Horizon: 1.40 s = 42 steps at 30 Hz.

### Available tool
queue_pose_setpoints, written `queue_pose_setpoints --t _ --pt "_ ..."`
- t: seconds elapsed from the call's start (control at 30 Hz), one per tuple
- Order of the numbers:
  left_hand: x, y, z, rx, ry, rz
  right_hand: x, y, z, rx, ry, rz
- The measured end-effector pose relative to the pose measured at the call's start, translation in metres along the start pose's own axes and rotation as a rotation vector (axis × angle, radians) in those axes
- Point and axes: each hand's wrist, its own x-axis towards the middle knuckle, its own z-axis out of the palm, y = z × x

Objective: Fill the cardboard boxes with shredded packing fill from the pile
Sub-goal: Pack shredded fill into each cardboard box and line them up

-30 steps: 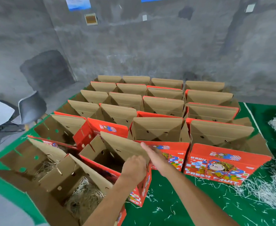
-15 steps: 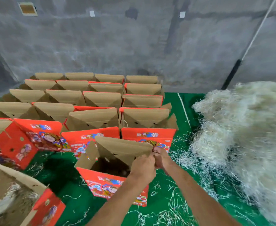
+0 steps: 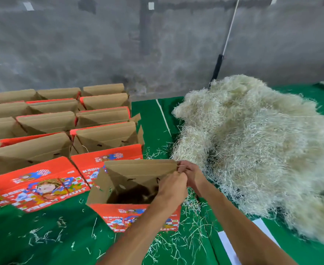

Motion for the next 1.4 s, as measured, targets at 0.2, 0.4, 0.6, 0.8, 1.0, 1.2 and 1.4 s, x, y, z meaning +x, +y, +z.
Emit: queue_pose_setpoints --t 0.2,0.4,0.6,0.8,1.0,1.2,1.4 --pt "0.025 0.015 0.019 -0.185 0.015 0.064 0.004 0.016 -0.031 0.192 0.064 0.042" --pt "0.056 0.01 0.033 -0.083 -0.219 0.178 0.005 0.038 -0.035 0.392 0.03 0.109" --pt "0.088 0.033 0.053 0.241 -0.239 0.362 0.015 0.072 -0.06 0.743 0.0 0.249" --pt "0.116 0.06 0.074 0.528 -0.333 0.565 0.049 0.089 -0.097 0.559 0.002 0.229" --pt "0.146 0.06 0.07 0.455 -0.591 0.411 0.099 0.068 -0.112 0.141 0.044 0.067" --pt "0.225 0.064 0.069 0.294 -0.596 0.031 0.177 0.027 -0.121 -0.232 0.227 -0.07" --pt "0.301 0.038 0.09 -0.197 -0.297 -0.344 0.25 0.031 -0.134 -0.521 0.319 -0.241"
